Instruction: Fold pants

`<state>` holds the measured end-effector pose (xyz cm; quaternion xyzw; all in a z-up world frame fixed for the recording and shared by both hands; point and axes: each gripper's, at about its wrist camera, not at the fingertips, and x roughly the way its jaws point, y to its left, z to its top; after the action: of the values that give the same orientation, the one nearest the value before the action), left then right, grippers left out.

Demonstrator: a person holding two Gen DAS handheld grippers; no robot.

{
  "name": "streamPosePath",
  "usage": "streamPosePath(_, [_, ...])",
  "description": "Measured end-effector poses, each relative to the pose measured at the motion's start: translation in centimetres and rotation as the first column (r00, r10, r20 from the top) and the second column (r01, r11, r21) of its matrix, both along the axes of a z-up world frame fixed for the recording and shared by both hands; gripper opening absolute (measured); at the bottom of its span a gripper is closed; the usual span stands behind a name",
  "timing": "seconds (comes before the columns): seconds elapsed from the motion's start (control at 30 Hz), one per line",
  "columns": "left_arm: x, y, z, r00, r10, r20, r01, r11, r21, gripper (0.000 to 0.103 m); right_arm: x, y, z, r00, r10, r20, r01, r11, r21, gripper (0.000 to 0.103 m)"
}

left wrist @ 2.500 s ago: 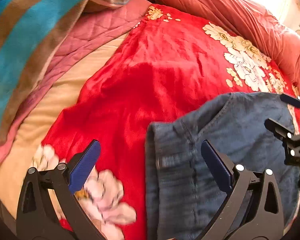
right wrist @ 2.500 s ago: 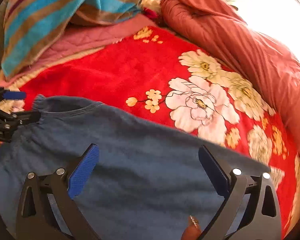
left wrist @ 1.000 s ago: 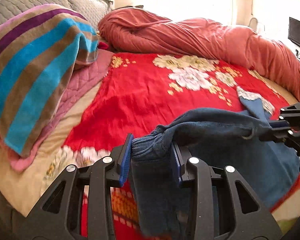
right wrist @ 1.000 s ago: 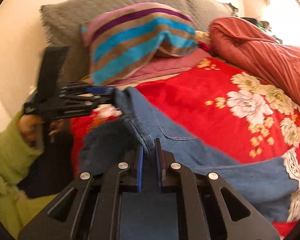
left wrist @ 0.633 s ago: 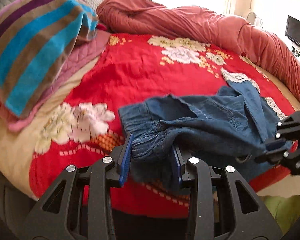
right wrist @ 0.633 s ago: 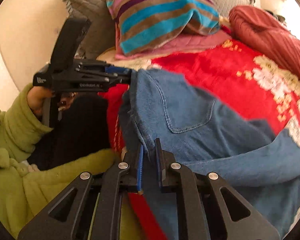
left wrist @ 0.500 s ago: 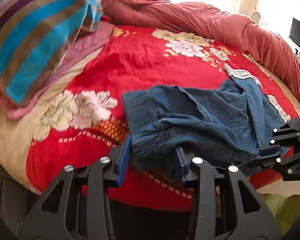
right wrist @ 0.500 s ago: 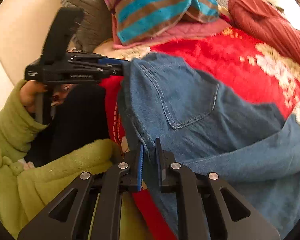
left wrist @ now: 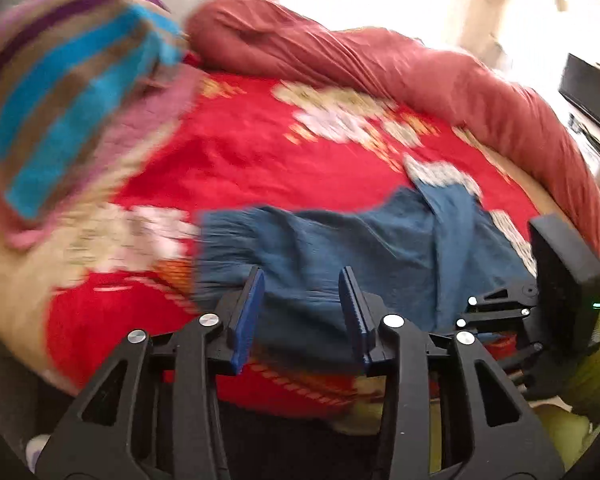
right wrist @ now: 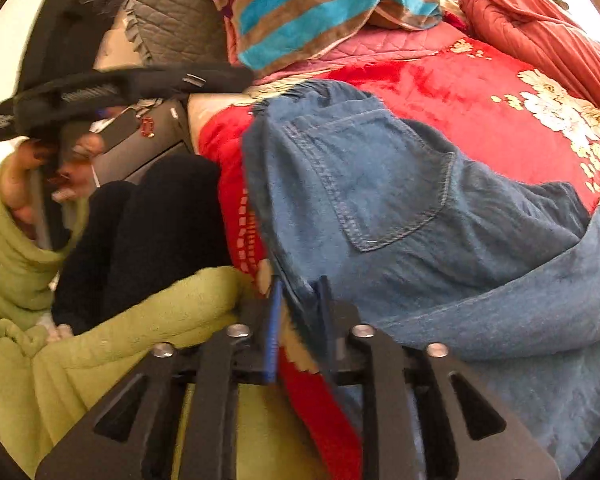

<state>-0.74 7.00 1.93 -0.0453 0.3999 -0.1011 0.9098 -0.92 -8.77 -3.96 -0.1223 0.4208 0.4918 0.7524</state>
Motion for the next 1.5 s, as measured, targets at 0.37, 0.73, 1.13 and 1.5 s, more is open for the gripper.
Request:
streamPosePath(0.37, [0.5, -1.6, -5.2, 0.996, 0.01, -0.084, 0.001, 0.991, 0.135, 0.026, 3.1, -0.8, -0.9, 0.983, -0.181, 0.02, 0.182, 0.981, -0.062, 0.031])
streamPosePath(0.73, [-1.3, -1.4, -2.4, 0.996, 0.062, 0.06, -0.068, 0.992, 0.102, 0.027, 3.9, -5.0, 2.8, 0.954, -0.296, 0.048, 0.294, 0.955, 0.042, 0.04])
streamPosePath(1.13, [0.4, -6.9, 0.4, 0.99, -0.138, 0.024, 0.14, 0.986, -0.09, 0.046, 15.3, -12.6, 4.2, 0.788, -0.613, 0.057, 0.615, 0.789, -0.012, 0.052])
streamPosePath(1.5, [5.9, -15.5, -5.6, 0.921, -0.346, -0.182, 0.314, 0.932, -0.181, 0.047, 25.2, -10.9, -0.5, 0.693, -0.72, 0.032, 0.715, 0.682, -0.153, 0.07])
